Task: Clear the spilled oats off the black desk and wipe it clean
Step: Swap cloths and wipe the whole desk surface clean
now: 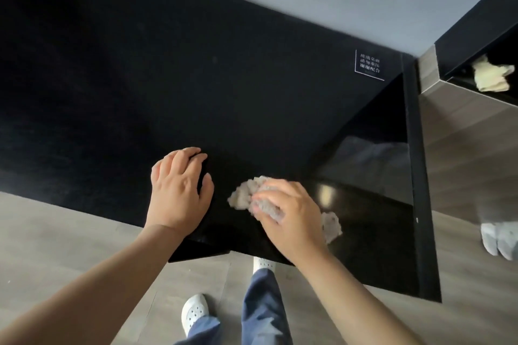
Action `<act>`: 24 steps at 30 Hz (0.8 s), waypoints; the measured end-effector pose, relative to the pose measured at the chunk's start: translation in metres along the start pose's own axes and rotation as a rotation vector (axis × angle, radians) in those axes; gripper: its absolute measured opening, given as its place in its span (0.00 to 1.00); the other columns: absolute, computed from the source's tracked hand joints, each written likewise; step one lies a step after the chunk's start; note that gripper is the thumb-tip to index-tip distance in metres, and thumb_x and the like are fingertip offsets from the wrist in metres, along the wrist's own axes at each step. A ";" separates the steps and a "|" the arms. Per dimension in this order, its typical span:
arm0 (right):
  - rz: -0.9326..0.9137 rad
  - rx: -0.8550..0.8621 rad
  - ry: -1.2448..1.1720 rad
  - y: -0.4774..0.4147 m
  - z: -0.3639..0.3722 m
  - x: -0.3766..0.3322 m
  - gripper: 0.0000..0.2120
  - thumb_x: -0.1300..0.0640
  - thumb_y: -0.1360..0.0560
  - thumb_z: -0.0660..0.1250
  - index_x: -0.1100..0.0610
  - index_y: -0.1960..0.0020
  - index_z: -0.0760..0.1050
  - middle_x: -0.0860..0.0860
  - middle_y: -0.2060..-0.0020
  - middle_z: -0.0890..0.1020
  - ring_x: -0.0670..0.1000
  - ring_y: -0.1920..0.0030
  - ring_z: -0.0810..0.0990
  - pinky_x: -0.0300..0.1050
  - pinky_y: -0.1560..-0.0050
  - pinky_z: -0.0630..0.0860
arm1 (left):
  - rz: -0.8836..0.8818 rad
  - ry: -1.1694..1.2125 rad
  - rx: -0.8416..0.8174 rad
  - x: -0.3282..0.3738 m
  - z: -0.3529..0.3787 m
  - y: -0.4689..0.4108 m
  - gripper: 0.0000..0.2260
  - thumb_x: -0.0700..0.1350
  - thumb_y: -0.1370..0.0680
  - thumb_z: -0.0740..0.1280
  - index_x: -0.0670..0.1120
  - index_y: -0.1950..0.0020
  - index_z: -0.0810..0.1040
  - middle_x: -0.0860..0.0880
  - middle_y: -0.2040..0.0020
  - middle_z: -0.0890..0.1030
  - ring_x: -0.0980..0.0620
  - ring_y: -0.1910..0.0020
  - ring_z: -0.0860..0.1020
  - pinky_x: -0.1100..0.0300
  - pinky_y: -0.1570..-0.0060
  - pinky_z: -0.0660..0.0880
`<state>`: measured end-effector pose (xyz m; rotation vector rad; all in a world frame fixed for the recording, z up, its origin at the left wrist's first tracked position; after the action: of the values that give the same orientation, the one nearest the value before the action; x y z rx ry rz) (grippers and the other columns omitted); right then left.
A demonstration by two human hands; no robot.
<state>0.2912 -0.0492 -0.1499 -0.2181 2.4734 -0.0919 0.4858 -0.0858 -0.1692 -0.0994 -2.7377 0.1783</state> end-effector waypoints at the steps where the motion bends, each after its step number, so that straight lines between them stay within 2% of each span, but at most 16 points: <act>1: 0.015 -0.043 -0.044 0.020 0.000 -0.004 0.08 0.49 0.30 0.70 0.46 0.52 0.84 0.38 0.50 0.81 0.39 0.47 0.76 0.34 0.49 0.74 | 0.001 0.002 0.000 0.000 0.000 0.000 0.18 0.49 0.23 0.59 0.43 0.37 0.76 0.47 0.37 0.74 0.46 0.36 0.69 0.48 0.35 0.63; 3: 0.075 -0.056 -0.119 0.041 -0.007 -0.008 0.09 0.48 0.29 0.68 0.47 0.51 0.83 0.37 0.51 0.80 0.40 0.46 0.77 0.33 0.47 0.73 | 0.001 0.003 0.000 0.001 0.000 0.000 0.18 0.49 0.23 0.59 0.43 0.38 0.76 0.47 0.37 0.74 0.46 0.36 0.69 0.47 0.35 0.63; 5: 0.171 0.083 -0.164 0.035 -0.029 0.001 0.07 0.50 0.28 0.69 0.48 0.51 0.83 0.38 0.52 0.80 0.42 0.46 0.78 0.35 0.46 0.73 | 0.005 0.002 0.001 0.001 0.000 0.000 0.18 0.49 0.23 0.58 0.42 0.38 0.76 0.47 0.38 0.74 0.45 0.36 0.69 0.47 0.36 0.63; 8: 0.332 0.353 -0.058 0.002 -0.069 0.038 0.06 0.52 0.26 0.69 0.50 0.50 0.82 0.40 0.49 0.80 0.44 0.46 0.76 0.35 0.49 0.70 | 0.011 0.002 0.003 0.002 -0.001 0.001 0.18 0.49 0.22 0.58 0.42 0.37 0.76 0.46 0.37 0.74 0.45 0.36 0.68 0.47 0.35 0.63; 10: 0.460 0.401 0.031 -0.016 -0.077 0.069 0.07 0.52 0.25 0.67 0.50 0.48 0.81 0.43 0.46 0.79 0.48 0.44 0.74 0.38 0.49 0.68 | 0.016 0.000 0.007 0.002 -0.001 0.002 0.17 0.48 0.22 0.59 0.42 0.37 0.76 0.46 0.37 0.74 0.45 0.36 0.68 0.47 0.35 0.63; 12: 0.516 0.353 0.150 -0.019 -0.066 0.087 0.08 0.51 0.24 0.66 0.50 0.47 0.81 0.46 0.44 0.79 0.51 0.44 0.74 0.43 0.51 0.71 | 0.016 0.001 0.004 0.002 -0.001 0.002 0.16 0.47 0.21 0.61 0.42 0.37 0.75 0.46 0.37 0.74 0.45 0.35 0.68 0.47 0.35 0.62; 15: 0.437 0.312 0.239 0.002 -0.040 0.069 0.07 0.53 0.27 0.68 0.47 0.49 0.81 0.44 0.45 0.78 0.50 0.47 0.75 0.45 0.55 0.74 | 0.009 0.008 -0.005 0.001 0.000 0.002 0.16 0.47 0.21 0.61 0.42 0.36 0.75 0.45 0.36 0.73 0.45 0.35 0.68 0.46 0.34 0.62; 18: 0.318 0.282 0.162 0.041 -0.017 0.032 0.08 0.53 0.30 0.69 0.46 0.52 0.81 0.41 0.47 0.78 0.46 0.49 0.74 0.38 0.54 0.70 | 0.007 0.011 -0.011 0.001 -0.001 0.003 0.16 0.47 0.22 0.62 0.42 0.36 0.75 0.45 0.36 0.74 0.44 0.35 0.68 0.46 0.34 0.63; 21: 0.225 0.206 0.091 0.073 -0.002 -0.001 0.09 0.48 0.29 0.67 0.48 0.52 0.83 0.40 0.49 0.79 0.43 0.50 0.75 0.31 0.53 0.69 | 0.009 0.012 -0.009 0.002 -0.002 0.003 0.16 0.46 0.22 0.63 0.42 0.36 0.75 0.45 0.37 0.74 0.44 0.35 0.68 0.46 0.35 0.63; 24: 0.249 0.097 -0.118 0.079 -0.002 -0.015 0.07 0.50 0.27 0.67 0.49 0.53 0.83 0.39 0.54 0.80 0.41 0.50 0.78 0.32 0.51 0.73 | 0.017 0.010 -0.009 0.003 -0.002 0.003 0.15 0.45 0.22 0.63 0.41 0.37 0.76 0.45 0.37 0.74 0.44 0.36 0.68 0.45 0.35 0.63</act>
<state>0.2909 0.0317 -0.1483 0.1228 2.3511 -0.0906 0.4843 -0.0824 -0.1666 -0.1265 -2.7281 0.1694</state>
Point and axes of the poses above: each hand's wrist, its own y-axis away from the middle knuckle, its own z-axis out of the palm, x = y × z, the point moved 8 cm from there along -y, towards the middle knuckle
